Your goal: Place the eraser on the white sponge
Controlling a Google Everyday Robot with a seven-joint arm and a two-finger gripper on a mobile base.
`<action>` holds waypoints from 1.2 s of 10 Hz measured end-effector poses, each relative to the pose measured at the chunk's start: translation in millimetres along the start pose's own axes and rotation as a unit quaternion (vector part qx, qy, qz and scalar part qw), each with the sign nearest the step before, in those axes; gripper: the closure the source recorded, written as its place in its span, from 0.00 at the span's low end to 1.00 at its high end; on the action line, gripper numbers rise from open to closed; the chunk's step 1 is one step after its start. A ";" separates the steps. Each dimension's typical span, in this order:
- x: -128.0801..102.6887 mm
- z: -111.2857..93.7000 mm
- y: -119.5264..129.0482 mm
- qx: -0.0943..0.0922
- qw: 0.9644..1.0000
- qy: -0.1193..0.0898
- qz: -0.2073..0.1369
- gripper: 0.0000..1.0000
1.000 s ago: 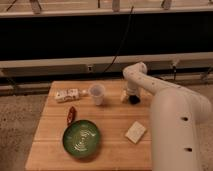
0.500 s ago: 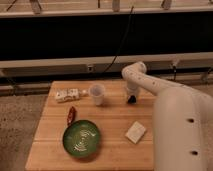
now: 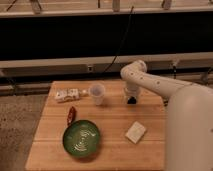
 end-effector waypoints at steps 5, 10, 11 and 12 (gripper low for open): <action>-78.8 -27.2 10.7 0.018 0.998 -0.025 0.052 1.00; -139.0 -24.7 37.7 0.030 0.992 -0.045 0.114 0.76; -145.6 -20.7 40.1 0.030 0.991 -0.052 0.119 0.66; -148.4 -15.4 37.7 0.032 0.990 -0.058 0.120 0.56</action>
